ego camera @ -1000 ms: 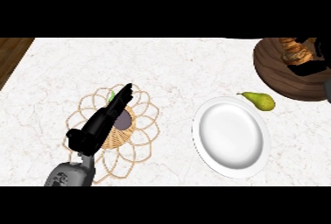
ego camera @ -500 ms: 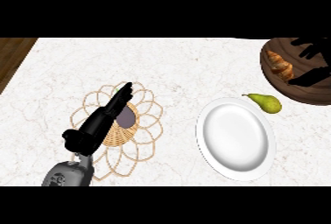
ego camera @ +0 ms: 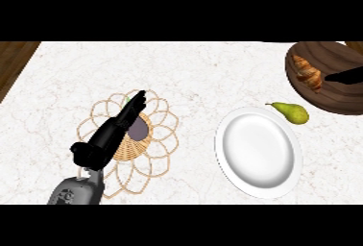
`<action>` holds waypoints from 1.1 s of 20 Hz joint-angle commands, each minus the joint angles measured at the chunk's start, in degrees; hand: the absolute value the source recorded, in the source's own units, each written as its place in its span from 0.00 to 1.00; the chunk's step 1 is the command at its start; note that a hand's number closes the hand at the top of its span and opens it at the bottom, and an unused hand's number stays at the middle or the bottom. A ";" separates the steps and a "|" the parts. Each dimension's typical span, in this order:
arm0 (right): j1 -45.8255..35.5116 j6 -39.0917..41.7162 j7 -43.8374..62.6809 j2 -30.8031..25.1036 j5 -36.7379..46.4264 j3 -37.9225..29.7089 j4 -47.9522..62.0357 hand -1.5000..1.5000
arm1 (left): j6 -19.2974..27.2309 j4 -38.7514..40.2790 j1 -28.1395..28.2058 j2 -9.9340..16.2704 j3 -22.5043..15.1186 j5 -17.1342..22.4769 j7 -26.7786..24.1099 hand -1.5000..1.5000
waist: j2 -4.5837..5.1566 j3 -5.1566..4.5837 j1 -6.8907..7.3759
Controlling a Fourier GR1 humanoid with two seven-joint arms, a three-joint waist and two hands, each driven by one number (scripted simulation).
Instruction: Pick the croissant from the plate and place it in the bowl
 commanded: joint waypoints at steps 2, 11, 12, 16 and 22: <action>-1.29 1.95 1.83 -4.60 -6.76 -7.38 2.54 0.00 | -0.48 -0.84 1.84 0.40 -0.37 -0.10 -0.40 0.50 | -0.23 -0.01 -0.23; 3.86 7.68 -0.77 -14.96 -13.94 -15.27 4.88 0.00 | 1.13 0.00 -1.40 -0.95 0.19 -0.51 1.26 0.50 | 0.34 0.22 -0.91; 5.46 8.11 -1.66 -15.64 -13.70 -15.12 5.14 0.00 | 1.08 0.10 -1.43 -1.17 -0.33 -0.77 1.38 0.50 | 0.47 0.26 -0.79; 9.58 12.17 -4.50 -18.48 -16.43 -17.95 6.25 0.00 | 0.30 0.47 -0.65 -0.34 0.14 -0.56 -0.14 0.50 | 0.48 0.35 -1.05; 15.04 18.47 -9.16 -20.93 -17.20 -18.72 6.87 0.00 | 0.31 0.77 -0.48 0.15 2.05 0.69 -0.22 0.50 | 0.67 0.53 -0.95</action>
